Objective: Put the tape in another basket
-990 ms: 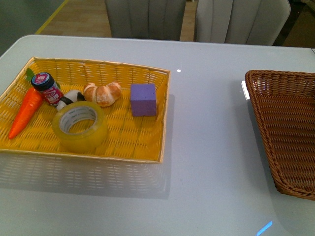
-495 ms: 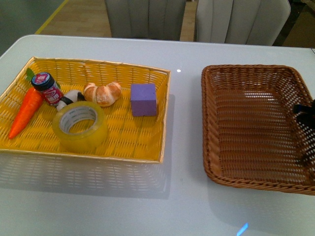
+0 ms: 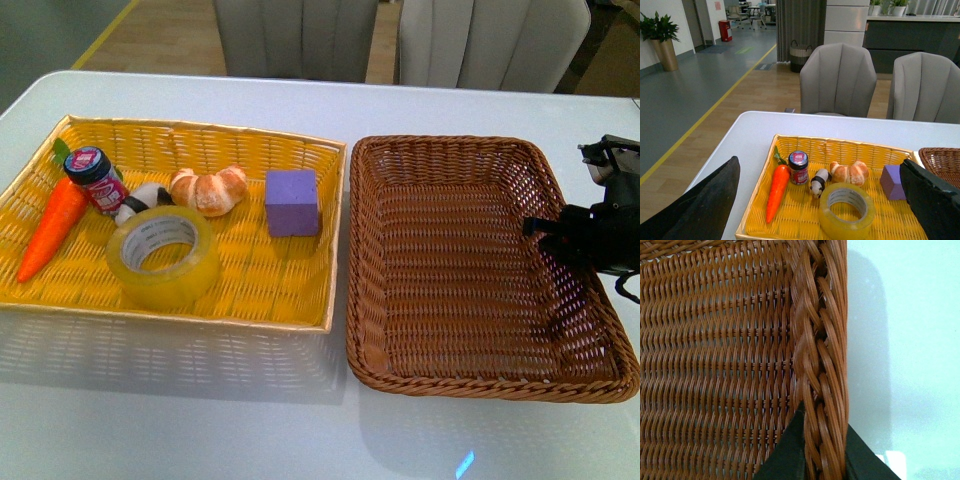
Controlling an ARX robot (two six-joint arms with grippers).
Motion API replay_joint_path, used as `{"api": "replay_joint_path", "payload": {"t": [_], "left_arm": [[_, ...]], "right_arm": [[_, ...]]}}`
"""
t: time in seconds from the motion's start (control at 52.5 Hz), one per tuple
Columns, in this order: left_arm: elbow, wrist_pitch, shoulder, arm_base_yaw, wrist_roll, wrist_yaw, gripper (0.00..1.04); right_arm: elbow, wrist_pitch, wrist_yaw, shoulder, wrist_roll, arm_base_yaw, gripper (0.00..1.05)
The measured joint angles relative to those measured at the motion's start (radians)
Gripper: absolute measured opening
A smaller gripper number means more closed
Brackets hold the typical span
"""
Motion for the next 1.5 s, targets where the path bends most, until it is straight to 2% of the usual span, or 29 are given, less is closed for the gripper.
{"api": "replay_joint_path", "payload": {"t": [0.362, 0.571, 0.61, 0.8, 0.876, 0.971, 1.2, 1.276, 1.371, 1.505], "left_arm": [[0.000, 0.000, 0.000, 0.000, 0.000, 0.000, 0.96], [0.000, 0.000, 0.000, 0.000, 0.000, 0.000, 0.96], [0.000, 0.000, 0.000, 0.000, 0.000, 0.000, 0.96], [0.000, 0.000, 0.000, 0.000, 0.000, 0.000, 0.96], [0.000, 0.000, 0.000, 0.000, 0.000, 0.000, 0.96], [0.000, 0.000, 0.000, 0.000, 0.000, 0.000, 0.96], [0.000, 0.000, 0.000, 0.000, 0.000, 0.000, 0.96], [0.000, 0.000, 0.000, 0.000, 0.000, 0.000, 0.96], [0.000, 0.000, 0.000, 0.000, 0.000, 0.000, 0.96], [0.000, 0.000, 0.000, 0.000, 0.000, 0.000, 0.96]], "right_arm": [[-0.051, 0.060, 0.003, -0.052, 0.000, -0.034, 0.65], [-0.183, 0.157, 0.019, -0.268, -0.015, -0.082, 0.96], [-0.214, 0.175, 0.021, -0.317, -0.020, -0.087, 0.97], [-0.397, 0.234, 0.034, -0.593, -0.035, -0.095, 0.95], [-0.546, 0.525, 0.026, -0.695, -0.076, -0.089, 0.81], [-0.634, 0.662, 0.030, -0.769, -0.091, -0.076, 0.67], [-0.772, 0.638, 0.054, -0.922, -0.107, -0.051, 0.30], [-0.805, 0.616, 0.110, -0.980, -0.109, -0.017, 0.18], [-0.842, 0.580, 0.111, -1.052, -0.110, 0.008, 0.02], [-0.883, 0.524, 0.116, -1.147, -0.113, 0.011, 0.02]]}}
